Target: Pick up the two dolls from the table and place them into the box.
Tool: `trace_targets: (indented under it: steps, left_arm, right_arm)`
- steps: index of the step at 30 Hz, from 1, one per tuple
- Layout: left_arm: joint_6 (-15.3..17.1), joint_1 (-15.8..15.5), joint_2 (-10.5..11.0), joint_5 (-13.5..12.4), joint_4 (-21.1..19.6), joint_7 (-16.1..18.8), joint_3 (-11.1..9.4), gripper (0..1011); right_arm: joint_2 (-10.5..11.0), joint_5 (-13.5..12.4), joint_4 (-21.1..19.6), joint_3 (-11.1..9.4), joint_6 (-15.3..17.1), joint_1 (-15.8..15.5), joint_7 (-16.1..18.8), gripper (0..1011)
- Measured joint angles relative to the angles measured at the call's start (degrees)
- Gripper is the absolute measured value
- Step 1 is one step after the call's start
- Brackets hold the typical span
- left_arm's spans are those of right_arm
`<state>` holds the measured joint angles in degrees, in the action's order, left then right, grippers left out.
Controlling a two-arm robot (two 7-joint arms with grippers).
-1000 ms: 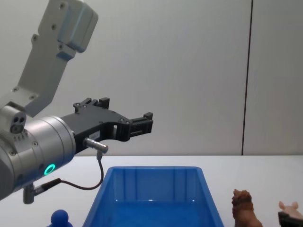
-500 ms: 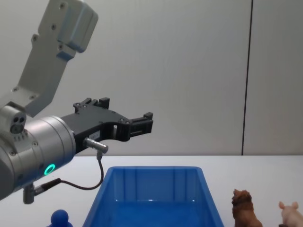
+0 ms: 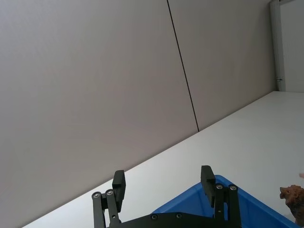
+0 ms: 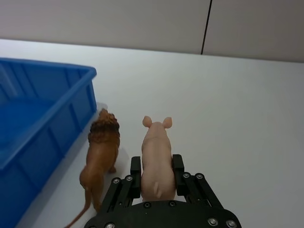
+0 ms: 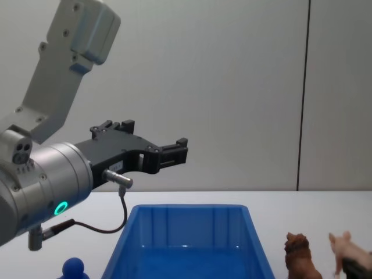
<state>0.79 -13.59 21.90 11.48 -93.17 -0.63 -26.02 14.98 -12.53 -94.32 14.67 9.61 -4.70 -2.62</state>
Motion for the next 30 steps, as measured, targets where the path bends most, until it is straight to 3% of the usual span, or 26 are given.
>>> trace_targets:
  steps: [10, 16, 30]
  left_arm:
    - [0.0, 0.0, 0.0, 0.0, 0.0, 0.0, 0.0, 1001]
    - [0.0, 0.0, 0.0, 0.0, 0.0, 0.0, 0.0, 1001]
    - [0.0, 0.0, 0.0, 0.0, 0.0, 0.0, 0.0, 1001]
  right_arm:
    - [0.0, 0.2, -3.0, -0.1, -3.4, -0.1, 2.8, 375]
    - [-0.3, 0.2, -4.4, 0.2, -4.8, 0.6, 6.5, 375]
    - [-2.6, -0.1, -3.7, 1.9, -4.1, 4.0, 16.1, 375]
